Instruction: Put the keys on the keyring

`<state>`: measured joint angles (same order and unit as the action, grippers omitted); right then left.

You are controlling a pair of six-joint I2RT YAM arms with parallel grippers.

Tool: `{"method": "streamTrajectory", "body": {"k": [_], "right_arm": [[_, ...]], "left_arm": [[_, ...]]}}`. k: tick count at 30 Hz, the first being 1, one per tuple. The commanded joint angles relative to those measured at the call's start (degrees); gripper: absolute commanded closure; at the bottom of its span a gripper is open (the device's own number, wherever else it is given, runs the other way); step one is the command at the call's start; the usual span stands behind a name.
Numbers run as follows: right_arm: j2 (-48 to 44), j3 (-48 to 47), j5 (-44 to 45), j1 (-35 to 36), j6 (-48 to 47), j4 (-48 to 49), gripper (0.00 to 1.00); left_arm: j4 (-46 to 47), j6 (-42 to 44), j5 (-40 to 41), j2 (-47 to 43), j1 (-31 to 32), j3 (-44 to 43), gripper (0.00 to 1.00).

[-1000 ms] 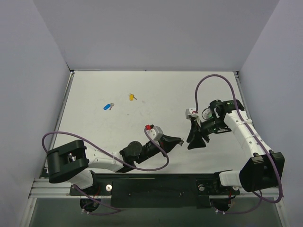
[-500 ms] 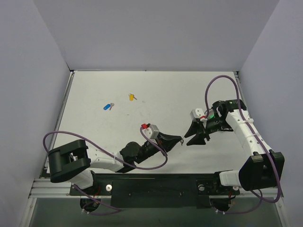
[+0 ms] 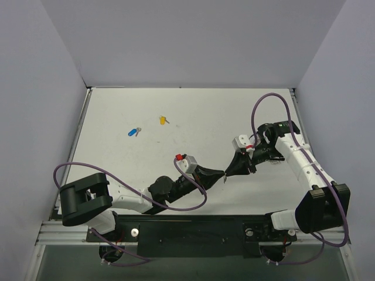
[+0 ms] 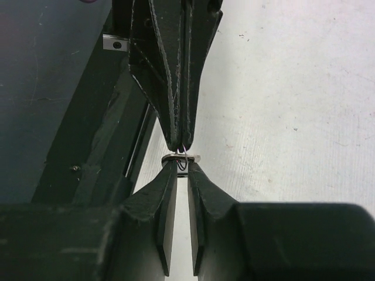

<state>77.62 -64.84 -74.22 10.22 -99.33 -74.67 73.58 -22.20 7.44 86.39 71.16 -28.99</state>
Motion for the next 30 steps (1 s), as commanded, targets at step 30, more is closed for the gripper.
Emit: {"method": "streamTrajectory", "body": {"k": [30], "right_arm": [[-0.1, -1.61, -3.48, 1.74, 1.59, -15.33, 0.92]], "left_arm": [[7.28, -0.65, -0.15, 1.59, -0.14, 0.78, 1.0]]}}
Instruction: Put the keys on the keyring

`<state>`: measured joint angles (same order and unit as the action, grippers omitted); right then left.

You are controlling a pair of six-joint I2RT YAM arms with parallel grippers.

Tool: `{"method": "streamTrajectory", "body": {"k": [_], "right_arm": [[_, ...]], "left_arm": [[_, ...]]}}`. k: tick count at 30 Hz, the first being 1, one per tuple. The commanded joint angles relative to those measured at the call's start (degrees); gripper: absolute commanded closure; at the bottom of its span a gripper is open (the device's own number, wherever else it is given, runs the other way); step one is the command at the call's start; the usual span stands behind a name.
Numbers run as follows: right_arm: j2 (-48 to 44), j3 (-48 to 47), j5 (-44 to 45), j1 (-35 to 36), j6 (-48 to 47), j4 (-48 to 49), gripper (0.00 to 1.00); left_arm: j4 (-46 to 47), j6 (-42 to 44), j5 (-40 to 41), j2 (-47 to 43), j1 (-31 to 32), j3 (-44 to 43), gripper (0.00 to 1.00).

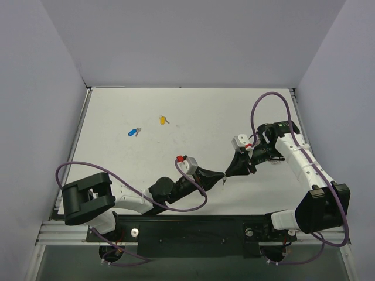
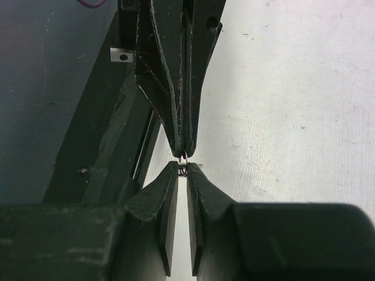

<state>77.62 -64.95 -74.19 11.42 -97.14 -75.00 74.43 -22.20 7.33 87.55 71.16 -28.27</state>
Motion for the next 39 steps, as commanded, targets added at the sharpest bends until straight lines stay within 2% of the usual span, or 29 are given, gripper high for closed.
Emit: {"method": "streamTrajectory", "body": {"k": [1, 3, 5, 11, 25, 39], "right_arm": [[0.07, -1.5, -3.5, 0.53, -0.59, -15.0, 0.92], [0.07, -1.5, -3.24, 0.62, -0.59, -14.91, 0.99], [0.25, -1.59, -3.15, 0.62, -0.5, -15.0, 1.0], [0.33, -1.06, -2.89, 0.62, -1.03, -15.0, 0.87], [2.09, -0.88, -2.36, 0.44, -1.12, -14.91, 0.86], [2.71, -0.53, -1.75, 0.62, -1.21, -14.91, 0.91]], "left_arm": [[6.43, -0.66, -0.04, 0.34, -0.14, -0.03, 1.0], [6.43, -0.66, -0.13, 0.34, -0.14, -0.12, 1.0], [6.43, -0.57, -0.13, 0.25, -0.14, -0.12, 1.0], [6.51, -0.3, -0.13, -0.27, -0.14, -0.03, 1.0], [8.01, 0.31, -0.3, -1.24, -0.14, 0.5, 1.0], [8.71, 0.75, -0.04, -1.85, -0.14, 0.94, 1.0]]}}
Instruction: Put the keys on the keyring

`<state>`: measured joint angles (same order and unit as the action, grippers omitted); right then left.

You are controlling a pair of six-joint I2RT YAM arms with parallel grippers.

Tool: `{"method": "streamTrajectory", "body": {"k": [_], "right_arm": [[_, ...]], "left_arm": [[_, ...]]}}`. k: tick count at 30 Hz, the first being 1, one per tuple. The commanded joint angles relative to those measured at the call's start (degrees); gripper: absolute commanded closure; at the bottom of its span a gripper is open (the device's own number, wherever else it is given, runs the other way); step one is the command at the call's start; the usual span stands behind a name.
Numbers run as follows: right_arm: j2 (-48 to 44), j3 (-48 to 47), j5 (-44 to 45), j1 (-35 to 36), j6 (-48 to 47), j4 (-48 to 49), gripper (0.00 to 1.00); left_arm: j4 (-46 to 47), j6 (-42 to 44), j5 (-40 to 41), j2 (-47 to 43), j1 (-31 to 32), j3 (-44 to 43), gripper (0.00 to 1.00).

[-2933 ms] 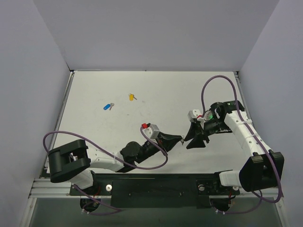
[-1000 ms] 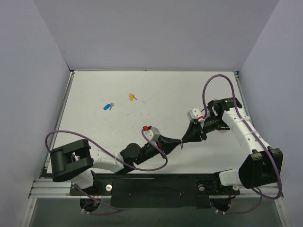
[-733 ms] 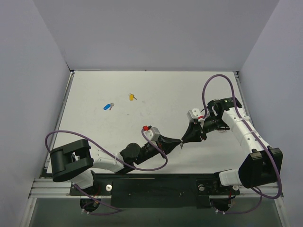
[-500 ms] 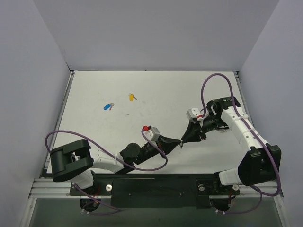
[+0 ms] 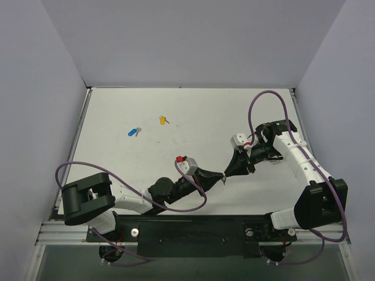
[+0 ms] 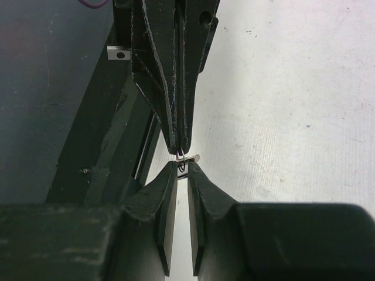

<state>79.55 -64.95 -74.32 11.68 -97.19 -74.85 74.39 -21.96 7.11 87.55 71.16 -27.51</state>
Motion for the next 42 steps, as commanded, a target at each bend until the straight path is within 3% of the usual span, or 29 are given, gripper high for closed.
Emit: {"method": "streamTrajectory", "body": {"k": [1, 10, 16, 22, 23, 26, 27, 29, 32, 36, 39, 42], "right_arm": [[0.96, -0.53, -1.61, 0.45, -1.16, -15.15, 0.91], [1.75, -0.44, -1.17, 1.41, -1.16, -15.06, 0.91], [1.49, -0.62, -1.17, 1.76, -0.99, -15.06, 1.0], [0.78, -1.85, 0.14, 1.77, 1.99, -15.06, 1.0], [0.87, -2.37, 0.49, 1.85, 3.05, -15.06, 1.0], [1.22, -3.52, 4.17, 1.85, 4.72, -15.06, 1.0], [1.4, -4.21, 6.28, 1.77, 5.68, -14.98, 1.0], [1.93, -4.92, 9.61, 1.85, 6.48, -14.98, 1.0], [2.71, -5.45, 13.84, 1.85, 9.73, -13.4, 1.0], [1.32, -4.4, 20.0, 2.03, 19.99, -5.94, 1.0], [-0.53, -2.47, 25.7, 3.34, 30.18, 3.1, 1.0], [-1.24, -1.85, 26.69, 3.79, 32.58, 5.24, 1.0]], "left_arm": [[8.75, 0.51, 0.18, -1.77, -0.05, 0.26, 1.0], [8.84, 0.77, 0.09, -2.12, -0.05, 0.09, 1.0], [8.84, 0.69, 0.18, -2.03, -0.05, 0.26, 1.0], [7.97, 0.34, 0.97, -1.77, -0.05, 0.44, 1.0], [7.35, 0.33, 1.15, -1.85, -0.05, 0.78, 0.97], [4.81, 0.51, 2.81, -4.3, -0.05, 2.01, 0.61], [2.54, 0.86, 2.99, -5.19, -0.05, 2.71, 0.56], [-3.7, 2.0, 3.96, -9.31, -0.05, 3.34, 0.43], [-21.49, 5.07, 4.31, -17.03, -0.14, 2.46, 0.25], [-38.05, 9.2, 2.82, -22.15, -0.58, -1.75, 0.21], [-42.3, 13.77, -0.51, -21.55, -0.58, -4.04, 0.25], [-44.67, 15.45, -1.58, -17.78, -0.58, -8.68, 0.32]]}}
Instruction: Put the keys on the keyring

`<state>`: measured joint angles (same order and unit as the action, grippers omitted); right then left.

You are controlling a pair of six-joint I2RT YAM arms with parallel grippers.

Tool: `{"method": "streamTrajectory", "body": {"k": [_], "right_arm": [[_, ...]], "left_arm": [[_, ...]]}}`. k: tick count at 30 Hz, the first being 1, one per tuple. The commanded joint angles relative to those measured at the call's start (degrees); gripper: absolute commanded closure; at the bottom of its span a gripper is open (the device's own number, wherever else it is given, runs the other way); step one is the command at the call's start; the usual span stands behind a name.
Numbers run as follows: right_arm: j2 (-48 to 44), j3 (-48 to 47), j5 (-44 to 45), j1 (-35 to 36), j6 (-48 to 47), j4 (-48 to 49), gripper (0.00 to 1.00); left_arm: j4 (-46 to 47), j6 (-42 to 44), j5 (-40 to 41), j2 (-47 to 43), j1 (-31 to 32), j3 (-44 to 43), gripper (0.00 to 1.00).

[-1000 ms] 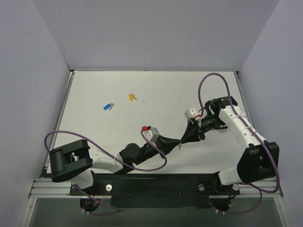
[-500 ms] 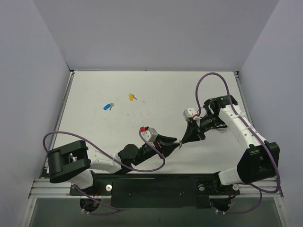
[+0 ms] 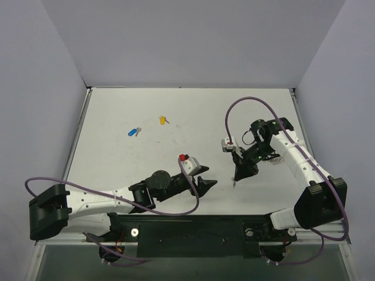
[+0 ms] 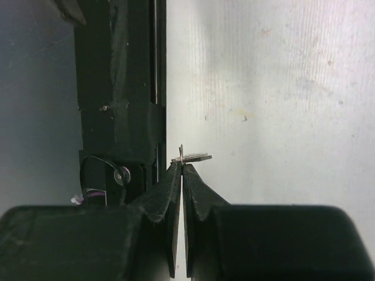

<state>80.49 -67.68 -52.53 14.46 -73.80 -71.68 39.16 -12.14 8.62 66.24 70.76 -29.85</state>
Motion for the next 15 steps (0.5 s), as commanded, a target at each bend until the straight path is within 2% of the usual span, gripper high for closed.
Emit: {"method": "streamTrajectory", "body": {"k": [1, 4, 6, 15], "right_arm": [[-2.09, 0.97, 4.98, 1.1, 9.64, 2.16, 1.0], [-2.0, 1.06, 5.33, 1.36, 10.08, 2.33, 1.0], [-1.92, 1.23, 5.42, 1.36, 10.08, 2.51, 1.0], [-2.44, 1.59, 4.72, 1.54, 9.55, 2.34, 1.0]], "left_arm": [[-9.8, 6.07, -3.35, 5.81, -0.01, -7.32, 0.34], [-9.37, 6.25, -4.14, 10.39, 0.08, -11.98, 0.37], [-5.7, 5.64, -5.45, 12.68, 0.08, -12.69, 0.37], [10.12, 6.07, -8.62, 18.84, -0.45, -9.37, 0.38]]}}
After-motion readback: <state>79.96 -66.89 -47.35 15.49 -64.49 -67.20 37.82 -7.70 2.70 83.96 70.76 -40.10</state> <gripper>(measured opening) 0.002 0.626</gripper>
